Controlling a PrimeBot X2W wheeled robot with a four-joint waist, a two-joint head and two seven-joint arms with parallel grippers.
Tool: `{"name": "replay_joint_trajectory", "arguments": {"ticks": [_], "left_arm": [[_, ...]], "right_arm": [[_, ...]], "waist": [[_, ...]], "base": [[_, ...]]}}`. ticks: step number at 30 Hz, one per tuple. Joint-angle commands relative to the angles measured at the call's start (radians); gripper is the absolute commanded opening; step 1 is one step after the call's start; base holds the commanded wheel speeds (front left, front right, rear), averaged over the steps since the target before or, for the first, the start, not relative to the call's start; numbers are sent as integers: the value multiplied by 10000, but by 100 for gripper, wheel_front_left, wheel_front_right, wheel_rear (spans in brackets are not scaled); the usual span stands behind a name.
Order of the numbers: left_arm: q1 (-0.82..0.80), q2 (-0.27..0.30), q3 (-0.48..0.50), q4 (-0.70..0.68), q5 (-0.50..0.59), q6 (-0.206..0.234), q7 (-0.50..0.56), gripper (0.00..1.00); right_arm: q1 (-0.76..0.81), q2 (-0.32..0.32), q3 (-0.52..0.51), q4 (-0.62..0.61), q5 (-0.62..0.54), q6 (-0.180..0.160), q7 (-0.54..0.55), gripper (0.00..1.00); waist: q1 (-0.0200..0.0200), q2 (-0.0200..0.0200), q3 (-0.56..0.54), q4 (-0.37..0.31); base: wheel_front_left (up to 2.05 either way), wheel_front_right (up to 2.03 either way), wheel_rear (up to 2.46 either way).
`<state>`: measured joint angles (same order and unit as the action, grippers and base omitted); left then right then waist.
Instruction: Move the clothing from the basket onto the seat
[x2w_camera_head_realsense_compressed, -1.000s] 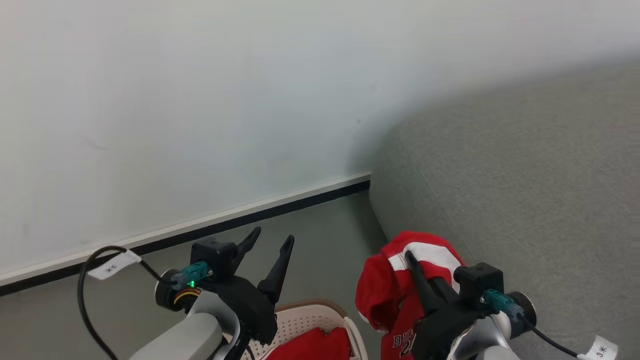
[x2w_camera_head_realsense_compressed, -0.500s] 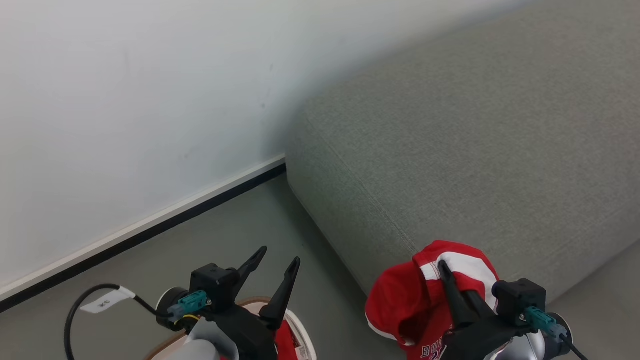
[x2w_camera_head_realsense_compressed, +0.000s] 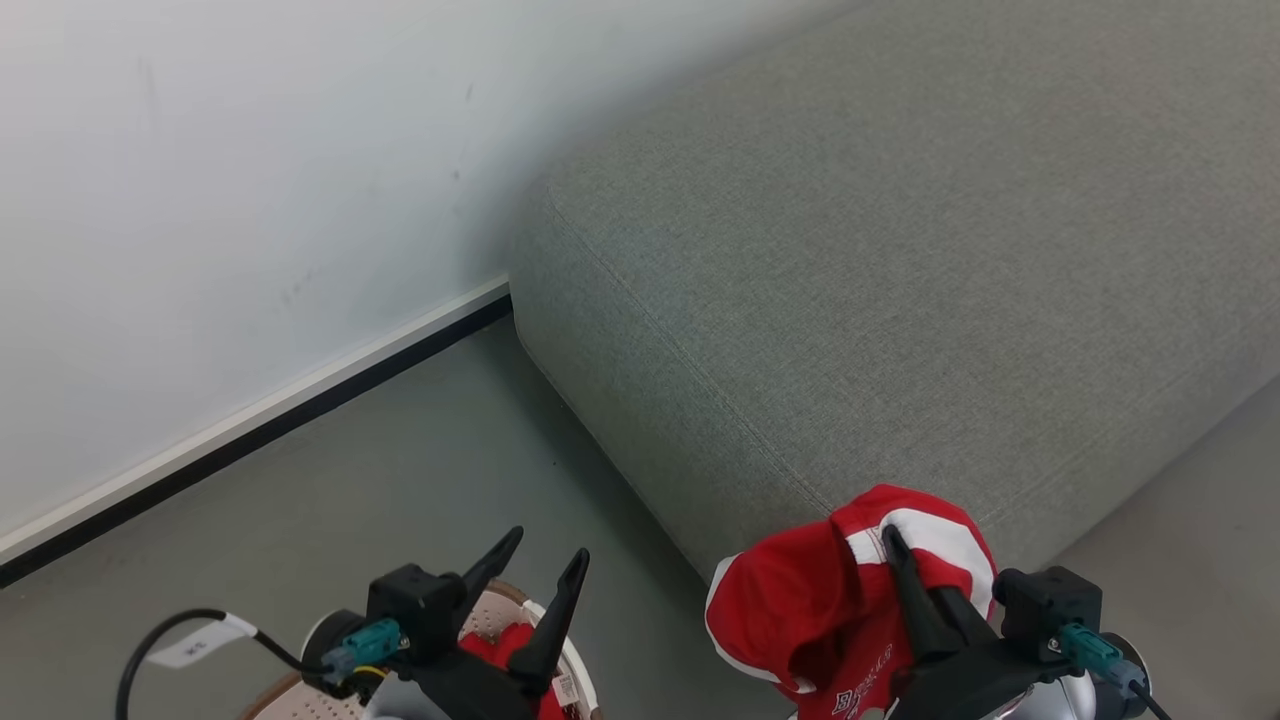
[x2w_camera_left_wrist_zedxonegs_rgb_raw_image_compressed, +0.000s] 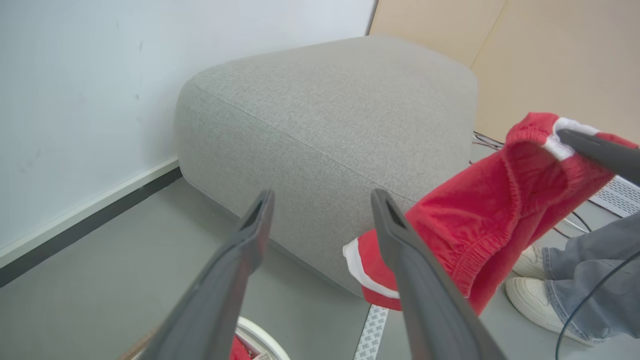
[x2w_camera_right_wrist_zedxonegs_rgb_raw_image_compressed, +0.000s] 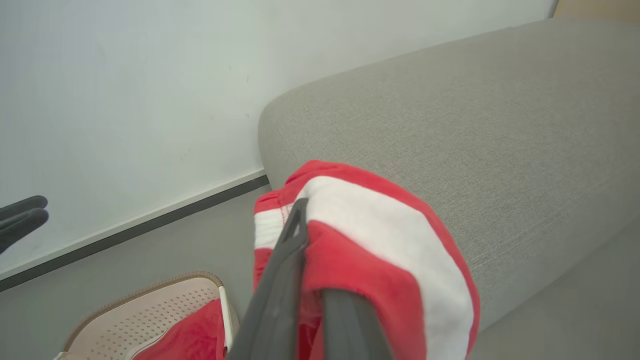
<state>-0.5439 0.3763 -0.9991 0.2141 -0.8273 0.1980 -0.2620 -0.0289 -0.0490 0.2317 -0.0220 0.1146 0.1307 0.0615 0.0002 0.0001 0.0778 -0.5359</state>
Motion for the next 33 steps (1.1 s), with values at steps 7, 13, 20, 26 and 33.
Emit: {"name": "replay_joint_trajectory", "arguments": {"ticks": [7,13,20,26,33], "left_arm": [[403,-95,68,0,131,78,-48,100],[160,-185,-50,-120,315,-22,1,100],[-399,-337,-403,-362,701,-185,227,100],[-818,-312,-779,-978,1178,-202,491,100],[-990,232,-896,-2113,1861,146,424,100]], "right_arm": [[-554,-35,543,176,-313,1,270,0],[-1929,-672,747,572,125,1,397,0],[-3837,-1742,-2,1125,946,1,376,0],[-6202,-3454,-613,2324,1996,2,560,0],[-9102,-5293,-1582,3221,2476,2,1086,0]], "waist": [[-2,-1,-14,43],[-2,-1,468,352],[-2,-1,1491,1344],[-2,-1,2826,2457],[-2,-1,4507,3201]], "base": [[0,0,0],[0,0,0],[0,0,0],[0,0,0],[0,0,0]]}}
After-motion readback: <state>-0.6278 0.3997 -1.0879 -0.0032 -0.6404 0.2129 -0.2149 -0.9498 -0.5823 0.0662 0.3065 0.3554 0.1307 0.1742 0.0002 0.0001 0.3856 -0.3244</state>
